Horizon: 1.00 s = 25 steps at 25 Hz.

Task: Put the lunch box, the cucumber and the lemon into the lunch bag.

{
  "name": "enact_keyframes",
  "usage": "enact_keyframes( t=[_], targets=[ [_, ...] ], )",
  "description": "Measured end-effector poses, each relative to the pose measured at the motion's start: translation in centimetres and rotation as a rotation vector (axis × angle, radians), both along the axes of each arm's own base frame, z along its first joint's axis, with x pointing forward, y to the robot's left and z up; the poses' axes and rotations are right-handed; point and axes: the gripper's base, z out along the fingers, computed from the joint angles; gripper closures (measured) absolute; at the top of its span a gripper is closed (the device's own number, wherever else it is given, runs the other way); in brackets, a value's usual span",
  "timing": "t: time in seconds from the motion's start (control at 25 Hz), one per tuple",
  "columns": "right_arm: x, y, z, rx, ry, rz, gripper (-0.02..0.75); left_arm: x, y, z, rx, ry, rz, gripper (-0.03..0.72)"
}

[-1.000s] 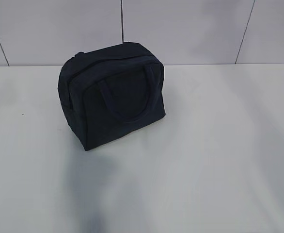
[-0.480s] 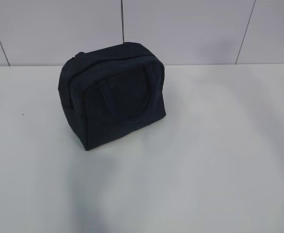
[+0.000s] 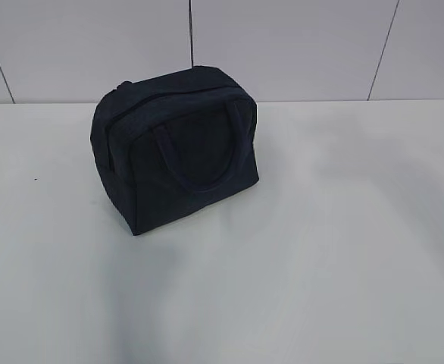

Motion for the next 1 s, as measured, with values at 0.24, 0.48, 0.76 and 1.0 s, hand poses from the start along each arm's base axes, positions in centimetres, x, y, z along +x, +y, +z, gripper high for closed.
enact_keyframes(
  t=[0.24, 0.48, 0.76, 1.0],
  targets=[
    [-2.2, -0.2, -1.4, 0.06, 0.019, -0.011, 0.476, -2.2, 0.6, 0.0, -0.036, -0.039, 0.0, 0.448],
    [-5.4, -0.9, -3.7, 0.072, 0.007, -0.02, 0.476, -4.9, 0.7, -3.4, -0.107, -0.019, -0.042, 0.448],
    [-8.1, -1.5, -7.3, 0.08, 0.017, -0.027, 0.476, -7.5, 0.8, -7.1, -0.17, 0.017, -0.085, 0.448],
    [-9.3, -1.8, -12.1, 0.081, 0.079, -0.039, 0.476, -9.3, 1.2, -8.7, -0.189, 0.004, -0.103, 0.448]
  ],
)
